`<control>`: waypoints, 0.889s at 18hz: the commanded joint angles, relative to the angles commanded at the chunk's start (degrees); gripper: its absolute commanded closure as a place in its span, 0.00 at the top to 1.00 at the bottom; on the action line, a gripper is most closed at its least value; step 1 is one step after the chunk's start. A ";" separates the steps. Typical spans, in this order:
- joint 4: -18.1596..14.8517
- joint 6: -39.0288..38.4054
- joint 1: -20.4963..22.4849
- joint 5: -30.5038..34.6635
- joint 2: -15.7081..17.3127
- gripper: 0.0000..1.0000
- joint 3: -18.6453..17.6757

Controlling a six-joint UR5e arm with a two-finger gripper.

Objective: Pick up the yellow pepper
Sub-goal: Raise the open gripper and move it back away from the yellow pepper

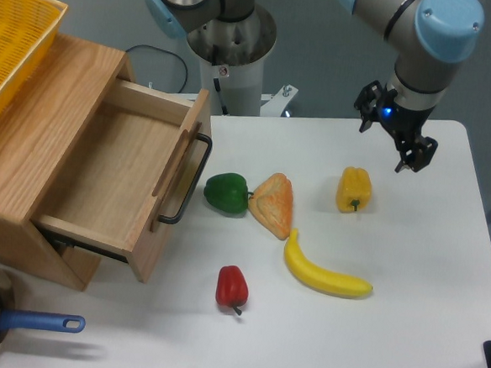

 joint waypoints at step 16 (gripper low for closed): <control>8.35 -14.14 7.82 -0.17 -1.14 1.00 -5.54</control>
